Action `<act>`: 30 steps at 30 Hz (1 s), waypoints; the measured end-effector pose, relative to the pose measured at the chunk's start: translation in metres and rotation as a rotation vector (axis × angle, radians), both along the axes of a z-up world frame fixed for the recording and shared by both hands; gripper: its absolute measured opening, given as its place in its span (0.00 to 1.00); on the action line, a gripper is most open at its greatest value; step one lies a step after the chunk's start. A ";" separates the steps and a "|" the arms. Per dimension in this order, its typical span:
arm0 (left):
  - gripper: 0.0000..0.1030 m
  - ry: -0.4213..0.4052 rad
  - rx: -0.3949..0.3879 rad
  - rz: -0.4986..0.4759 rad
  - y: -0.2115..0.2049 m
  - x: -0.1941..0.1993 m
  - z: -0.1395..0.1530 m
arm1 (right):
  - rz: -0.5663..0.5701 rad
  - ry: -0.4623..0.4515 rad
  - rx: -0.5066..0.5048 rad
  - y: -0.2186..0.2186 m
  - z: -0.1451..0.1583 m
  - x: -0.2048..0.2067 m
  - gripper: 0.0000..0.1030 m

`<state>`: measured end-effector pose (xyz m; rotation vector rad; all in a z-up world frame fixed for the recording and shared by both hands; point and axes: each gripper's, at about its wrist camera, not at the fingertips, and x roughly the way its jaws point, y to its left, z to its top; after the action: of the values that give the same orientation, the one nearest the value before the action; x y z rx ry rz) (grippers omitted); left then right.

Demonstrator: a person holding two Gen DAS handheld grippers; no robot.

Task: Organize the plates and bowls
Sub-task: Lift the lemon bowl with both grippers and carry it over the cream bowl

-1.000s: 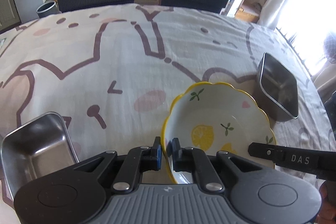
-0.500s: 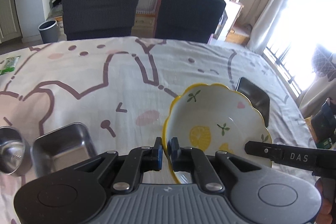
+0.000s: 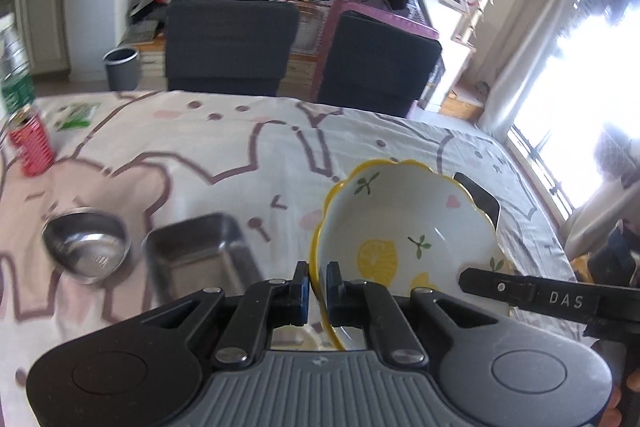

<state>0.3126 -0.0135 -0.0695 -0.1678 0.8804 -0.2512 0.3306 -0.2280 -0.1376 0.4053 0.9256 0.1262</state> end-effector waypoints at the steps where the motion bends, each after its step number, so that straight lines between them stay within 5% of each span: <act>1: 0.08 0.001 0.000 0.008 0.005 -0.004 0.000 | 0.009 0.002 0.005 0.005 -0.001 -0.002 0.10; 14: 0.09 -0.013 0.005 0.069 0.050 -0.063 -0.009 | 0.153 0.004 -0.012 0.054 -0.005 -0.034 0.10; 30: 0.08 0.126 0.060 -0.017 0.054 -0.075 -0.055 | 0.265 0.186 -0.081 0.073 -0.047 -0.058 0.13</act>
<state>0.2373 0.0402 -0.1245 -0.1218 1.0134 -0.2315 0.2729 -0.1547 -0.1849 0.2205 1.1619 0.2955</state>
